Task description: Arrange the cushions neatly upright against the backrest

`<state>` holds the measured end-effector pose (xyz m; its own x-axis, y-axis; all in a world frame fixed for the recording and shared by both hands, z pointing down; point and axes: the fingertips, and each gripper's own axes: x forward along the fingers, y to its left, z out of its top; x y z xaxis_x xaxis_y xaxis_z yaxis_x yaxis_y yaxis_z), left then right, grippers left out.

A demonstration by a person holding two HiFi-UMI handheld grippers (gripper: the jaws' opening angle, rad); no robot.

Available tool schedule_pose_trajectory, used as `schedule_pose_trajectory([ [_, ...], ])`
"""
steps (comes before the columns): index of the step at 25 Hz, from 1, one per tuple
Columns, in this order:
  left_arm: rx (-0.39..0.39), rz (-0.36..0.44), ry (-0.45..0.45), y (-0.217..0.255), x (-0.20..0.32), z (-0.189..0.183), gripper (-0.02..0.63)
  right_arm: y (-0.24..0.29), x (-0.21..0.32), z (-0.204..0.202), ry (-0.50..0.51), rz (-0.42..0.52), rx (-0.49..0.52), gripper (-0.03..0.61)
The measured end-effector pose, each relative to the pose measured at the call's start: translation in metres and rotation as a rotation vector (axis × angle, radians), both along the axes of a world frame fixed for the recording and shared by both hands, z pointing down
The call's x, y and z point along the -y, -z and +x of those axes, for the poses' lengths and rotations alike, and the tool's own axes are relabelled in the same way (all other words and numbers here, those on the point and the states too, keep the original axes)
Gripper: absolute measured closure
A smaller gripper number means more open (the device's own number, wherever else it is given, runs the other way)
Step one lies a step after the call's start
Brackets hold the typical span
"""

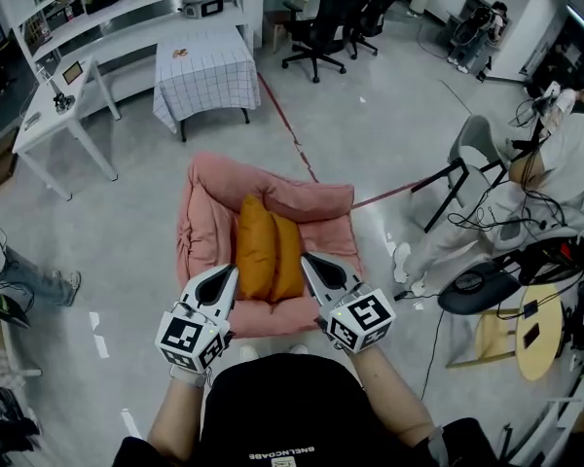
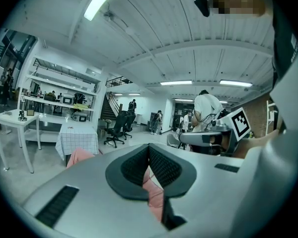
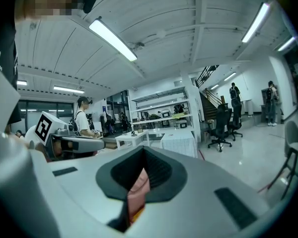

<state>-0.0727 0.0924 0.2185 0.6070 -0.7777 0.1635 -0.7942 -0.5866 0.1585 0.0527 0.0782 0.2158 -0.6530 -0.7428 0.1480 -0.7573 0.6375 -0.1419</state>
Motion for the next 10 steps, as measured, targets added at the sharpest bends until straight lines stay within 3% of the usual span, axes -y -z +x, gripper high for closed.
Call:
schedule_pose_trajectory([
  [10,0.015,-0.008,-0.01,-0.0035,-0.0057,0.0037,0.601,-0.001,-0.005,0.0046,-0.008,0.001,-0.011,0.569],
])
